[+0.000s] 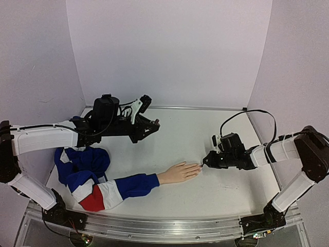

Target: Paint the nails

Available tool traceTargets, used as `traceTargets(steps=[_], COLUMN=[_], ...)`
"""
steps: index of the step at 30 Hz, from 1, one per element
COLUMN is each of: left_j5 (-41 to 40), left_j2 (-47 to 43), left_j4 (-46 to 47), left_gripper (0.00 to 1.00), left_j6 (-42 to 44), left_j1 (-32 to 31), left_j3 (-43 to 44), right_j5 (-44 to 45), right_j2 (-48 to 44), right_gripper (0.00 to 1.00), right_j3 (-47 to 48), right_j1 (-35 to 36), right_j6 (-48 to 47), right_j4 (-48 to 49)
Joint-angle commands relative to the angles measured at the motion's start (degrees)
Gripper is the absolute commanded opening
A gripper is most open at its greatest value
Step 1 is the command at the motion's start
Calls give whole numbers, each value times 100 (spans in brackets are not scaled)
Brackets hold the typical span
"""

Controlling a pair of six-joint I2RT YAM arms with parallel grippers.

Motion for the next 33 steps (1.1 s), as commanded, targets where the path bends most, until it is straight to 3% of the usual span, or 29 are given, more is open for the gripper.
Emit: traceTargets(steps=[1,14,26,33], left_j5=[75,70,90,92], left_j2=[7,-2,6,-6], left_j4=[296,286,289,286], left_gripper=[0,0,0,0], left_j6=[37,46,13,14], left_j1=[-26,-26,-26,-26], left_j3=[355,360,353,361], right_j5=[118,398,-374,-355], right_j2=[39,-220,-306,-197], right_gripper=[0,0,0,0], right_j3=[-8,36,-10,-58], right_j1=[-25,-25,-25,-25], right_j6=[48,110,-202,-153], right_j4=[79,-128,-25,128])
